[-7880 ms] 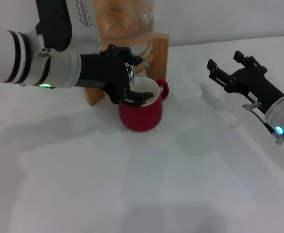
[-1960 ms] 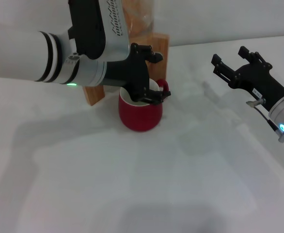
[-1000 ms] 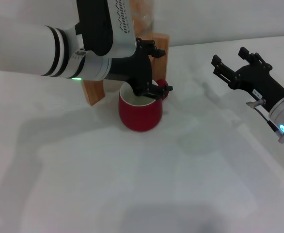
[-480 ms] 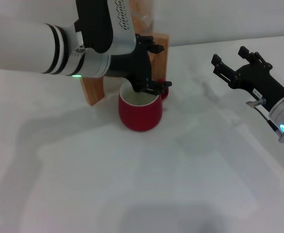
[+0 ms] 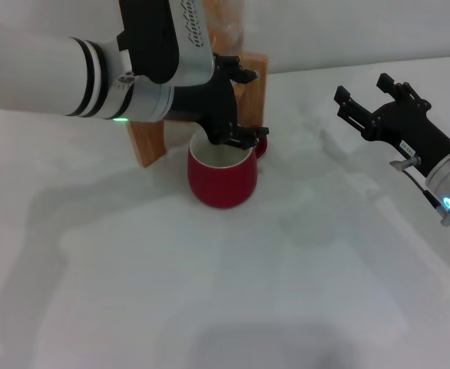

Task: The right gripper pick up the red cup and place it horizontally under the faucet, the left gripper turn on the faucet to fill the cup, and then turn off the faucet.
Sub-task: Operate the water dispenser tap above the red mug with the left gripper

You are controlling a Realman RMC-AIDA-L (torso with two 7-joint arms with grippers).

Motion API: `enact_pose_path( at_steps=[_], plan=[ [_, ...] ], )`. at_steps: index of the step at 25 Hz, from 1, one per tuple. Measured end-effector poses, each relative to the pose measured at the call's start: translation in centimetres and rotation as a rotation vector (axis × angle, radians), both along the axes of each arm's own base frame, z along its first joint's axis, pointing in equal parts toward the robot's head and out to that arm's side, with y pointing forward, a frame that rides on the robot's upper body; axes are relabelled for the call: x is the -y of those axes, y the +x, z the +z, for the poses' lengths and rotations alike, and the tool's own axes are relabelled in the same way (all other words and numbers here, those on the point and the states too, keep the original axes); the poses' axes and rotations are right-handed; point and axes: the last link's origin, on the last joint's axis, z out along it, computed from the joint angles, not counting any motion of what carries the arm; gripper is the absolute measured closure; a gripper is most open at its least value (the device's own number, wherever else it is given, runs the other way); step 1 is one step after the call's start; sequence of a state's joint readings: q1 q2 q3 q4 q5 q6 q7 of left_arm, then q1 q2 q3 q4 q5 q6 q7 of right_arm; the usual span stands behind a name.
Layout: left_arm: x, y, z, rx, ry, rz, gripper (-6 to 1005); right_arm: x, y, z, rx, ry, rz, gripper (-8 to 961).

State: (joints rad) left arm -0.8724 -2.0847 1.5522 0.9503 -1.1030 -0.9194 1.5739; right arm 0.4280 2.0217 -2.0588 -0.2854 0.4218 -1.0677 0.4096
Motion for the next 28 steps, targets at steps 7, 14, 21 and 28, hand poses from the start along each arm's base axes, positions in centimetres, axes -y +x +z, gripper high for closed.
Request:
enact_pose_path(
  at_steps=[7, 14, 21, 28],
  plan=[
    [-0.10, 0.05, 0.04, 0.002, 0.007, -0.001, 159, 0.01, 0.05, 0.02, 0.000, 0.001, -0.002, 110],
    [-0.22, 0.11, 0.09, 0.003, 0.016, -0.003, 160, 0.00, 0.05, 0.02, 0.000, 0.001, -0.002, 109],
    [-0.38, 0.06, 0.21, 0.003, 0.026, -0.003, 162, 0.00, 0.06, 0.05, 0.000, 0.002, -0.002, 110],
    [-0.59, -0.04, 0.44, 0.005, 0.043, -0.001, 159, 0.00, 0.06, 0.04, 0.000, 0.001, -0.002, 110]
  ],
)
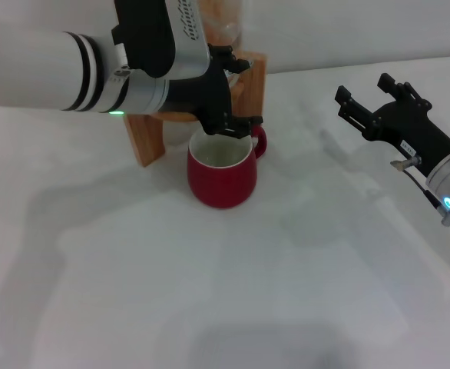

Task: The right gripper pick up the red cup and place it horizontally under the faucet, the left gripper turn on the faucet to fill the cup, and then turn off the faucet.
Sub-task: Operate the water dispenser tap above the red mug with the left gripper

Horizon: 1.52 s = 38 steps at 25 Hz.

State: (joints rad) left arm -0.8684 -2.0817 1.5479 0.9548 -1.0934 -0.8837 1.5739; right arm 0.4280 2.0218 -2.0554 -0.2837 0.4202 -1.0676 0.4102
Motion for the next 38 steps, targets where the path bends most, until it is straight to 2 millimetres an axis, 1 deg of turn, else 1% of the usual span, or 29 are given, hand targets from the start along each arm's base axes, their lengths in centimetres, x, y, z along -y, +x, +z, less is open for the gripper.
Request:
enact_pose_path(
  at_steps=[27, 33, 38],
  plan=[
    [-0.2, 0.0, 0.1, 0.001, 0.020, -0.003, 159, 0.0, 0.0, 0.1, 0.000, 0.002, 0.000, 109],
    [0.0, 0.1, -0.1, 0.004, 0.013, -0.005, 159, 0.0, 0.0, 0.1, 0.001, 0.002, 0.001, 110],
    [0.9, -0.1, -0.5, 0.012, -0.003, -0.009, 159, 0.0, 0.0, 0.0, 0.000, 0.000, 0.002, 109]
  ],
)
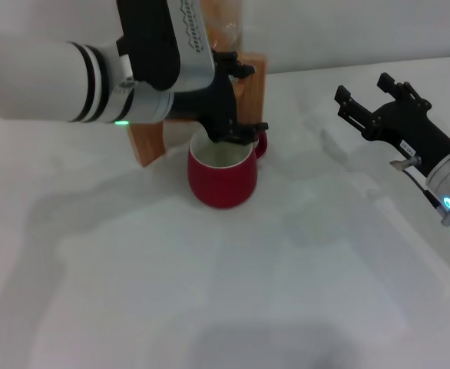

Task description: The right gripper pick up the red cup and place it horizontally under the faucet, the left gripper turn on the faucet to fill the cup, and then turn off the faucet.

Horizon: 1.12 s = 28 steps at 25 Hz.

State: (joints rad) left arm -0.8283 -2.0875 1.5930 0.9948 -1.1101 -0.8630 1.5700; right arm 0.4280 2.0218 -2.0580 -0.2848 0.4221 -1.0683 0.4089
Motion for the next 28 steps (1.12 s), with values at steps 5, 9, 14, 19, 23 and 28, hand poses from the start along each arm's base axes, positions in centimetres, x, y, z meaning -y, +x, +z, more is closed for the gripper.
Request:
enact_pose_path(
  at_steps=[5, 9, 14, 19, 23, 28],
  plan=[
    [1.3, -0.4, -0.1, 0.037, -0.010, 0.003, 159, 0.2, 0.1, -0.1, 0.001, -0.003, -0.003, 110],
    [2.1, -0.9, 0.2, 0.066, 0.000, 0.008, 159, 0.4, 0.3, -0.2, 0.001, -0.006, -0.008, 109],
    [3.4, -1.9, 0.9, 0.116, 0.014, 0.036, 159, 0.6, 0.5, -0.3, 0.001, -0.009, -0.013, 109],
    [5.5, -3.8, 2.2, 0.194, 0.060, 0.085, 159, 0.8, 0.6, -0.5, 0.004, -0.016, -0.019, 110],
    [7.0, -5.7, 2.9, 0.253, 0.088, 0.144, 159, 0.9, 0.9, -0.5, 0.009, -0.023, -0.026, 110],
    [9.2, -8.1, 4.1, 0.341, 0.136, 0.212, 159, 1.2, 0.8, -0.9, 0.014, -0.038, -0.022, 110]
  ],
)
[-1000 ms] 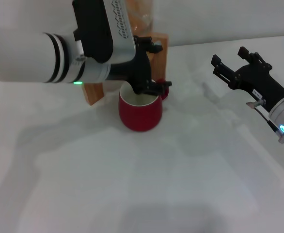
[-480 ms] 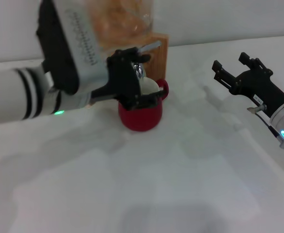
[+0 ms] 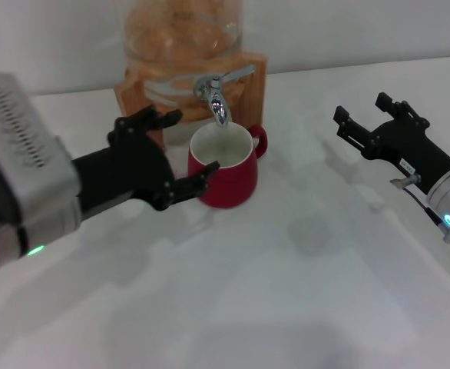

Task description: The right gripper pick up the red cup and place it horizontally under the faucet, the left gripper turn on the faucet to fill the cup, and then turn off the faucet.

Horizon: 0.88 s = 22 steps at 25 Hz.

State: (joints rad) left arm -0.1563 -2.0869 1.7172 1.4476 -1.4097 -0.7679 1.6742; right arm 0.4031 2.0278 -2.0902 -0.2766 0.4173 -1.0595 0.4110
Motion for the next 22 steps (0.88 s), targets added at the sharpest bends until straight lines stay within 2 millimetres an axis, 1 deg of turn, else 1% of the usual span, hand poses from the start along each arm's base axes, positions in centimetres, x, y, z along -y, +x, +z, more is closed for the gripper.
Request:
enact_pose_path(
  at_steps=[6, 10, 11, 12, 13, 19, 22],
  plan=[
    [1.9, -2.4, 1.4, 0.118, 0.092, 0.073, 159, 0.2, 0.1, -0.2, 0.008, -0.011, -0.001, 109],
    [2.9, -4.0, 3.0, 0.220, 0.186, 0.119, 159, 0.4, 0.5, -0.1, 0.009, -0.011, -0.009, 110],
    [3.1, -4.8, 3.6, 0.267, 0.226, 0.137, 159, 0.4, 0.5, 0.0, 0.009, -0.009, -0.012, 110],
    [3.1, -4.8, 3.6, 0.267, 0.226, 0.137, 159, 0.5, 0.6, 0.0, 0.009, -0.008, -0.015, 110],
    [3.1, -5.2, 3.9, 0.291, 0.249, 0.146, 159, 0.5, 0.7, 0.0, 0.009, -0.007, -0.018, 110],
    [3.6, -8.6, 5.0, 0.417, 0.342, 0.226, 159, 0.5, 0.8, 0.1, 0.007, 0.000, -0.027, 110],
    [4.0, -10.3, 6.0, 0.532, 0.395, 0.255, 159, 0.3, 0.8, 0.4, 0.005, 0.014, -0.029, 110]
  ],
)
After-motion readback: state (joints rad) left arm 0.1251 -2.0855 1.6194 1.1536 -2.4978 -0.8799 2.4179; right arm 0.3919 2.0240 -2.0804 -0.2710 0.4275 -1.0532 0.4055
